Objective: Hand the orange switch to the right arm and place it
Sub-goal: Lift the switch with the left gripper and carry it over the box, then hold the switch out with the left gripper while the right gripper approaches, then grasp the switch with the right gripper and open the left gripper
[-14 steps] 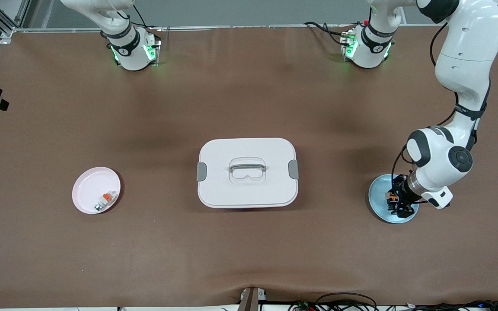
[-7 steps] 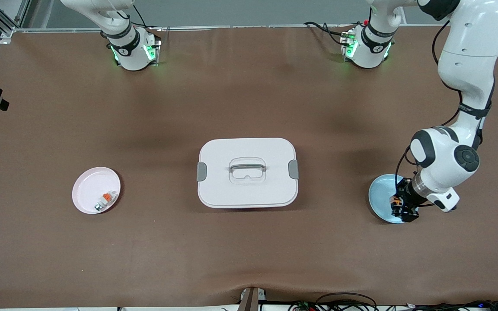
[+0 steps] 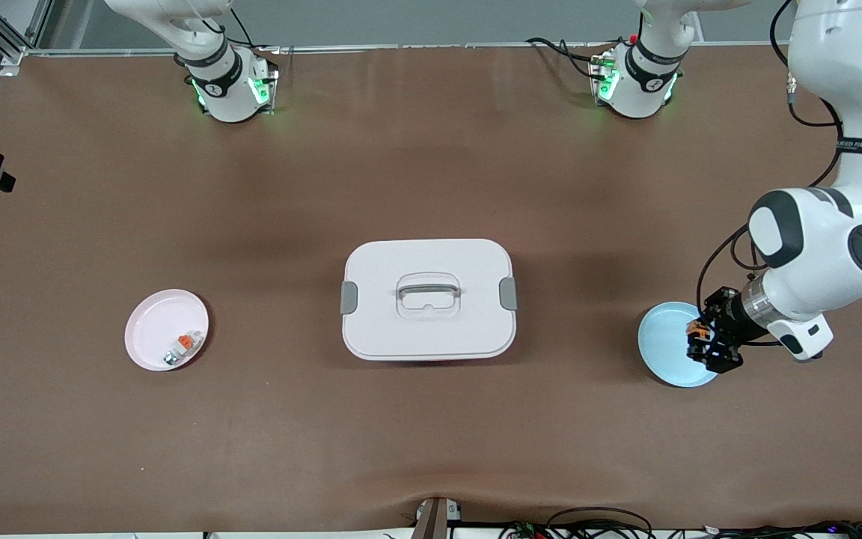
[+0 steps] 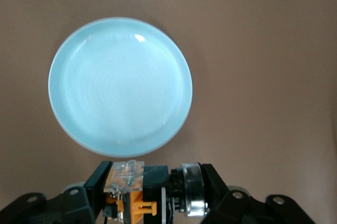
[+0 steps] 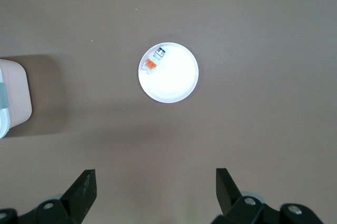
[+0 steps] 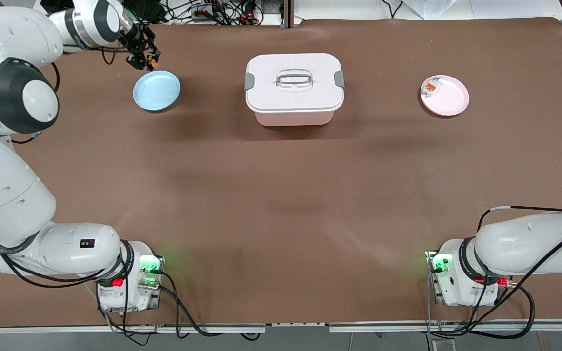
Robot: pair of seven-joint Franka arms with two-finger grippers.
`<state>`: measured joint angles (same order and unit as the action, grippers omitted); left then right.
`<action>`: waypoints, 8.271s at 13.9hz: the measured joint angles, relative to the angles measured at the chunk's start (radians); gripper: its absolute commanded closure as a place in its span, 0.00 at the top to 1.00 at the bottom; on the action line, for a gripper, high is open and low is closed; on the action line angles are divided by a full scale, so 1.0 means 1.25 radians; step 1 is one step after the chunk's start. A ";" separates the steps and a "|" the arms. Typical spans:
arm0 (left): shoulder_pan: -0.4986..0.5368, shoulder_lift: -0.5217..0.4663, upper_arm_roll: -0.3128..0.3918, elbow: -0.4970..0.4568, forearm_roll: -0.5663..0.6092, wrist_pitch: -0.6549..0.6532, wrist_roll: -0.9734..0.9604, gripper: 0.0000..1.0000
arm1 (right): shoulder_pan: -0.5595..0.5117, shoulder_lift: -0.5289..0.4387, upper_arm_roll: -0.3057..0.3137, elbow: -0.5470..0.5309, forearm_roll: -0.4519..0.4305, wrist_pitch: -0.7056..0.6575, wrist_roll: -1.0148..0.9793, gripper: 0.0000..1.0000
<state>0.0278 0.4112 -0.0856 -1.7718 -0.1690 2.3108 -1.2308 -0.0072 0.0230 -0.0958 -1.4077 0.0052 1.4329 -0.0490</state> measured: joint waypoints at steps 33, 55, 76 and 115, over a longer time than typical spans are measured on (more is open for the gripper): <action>-0.032 -0.065 -0.225 0.211 0.157 -0.430 0.289 0.00 | -0.005 0.025 0.003 -0.006 0.179 -0.024 -0.001 1.00; -0.276 -0.046 -0.327 0.304 0.176 -0.343 0.545 0.00 | 0.001 -0.038 0.010 -0.235 0.462 0.134 0.059 1.00; -0.395 0.139 -0.329 0.365 -0.136 0.189 -0.241 0.00 | 0.113 -0.150 0.016 -0.442 0.598 0.335 0.205 1.00; -0.442 0.188 -0.329 0.390 -0.136 0.205 -0.661 0.00 | 0.427 -0.119 0.016 -0.608 0.592 0.787 0.083 0.89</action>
<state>-0.5250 0.6463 -0.4963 -1.2846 -0.3395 2.5669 -2.0573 0.5264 -0.1255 -0.0758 -2.1672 0.7457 2.4161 0.0553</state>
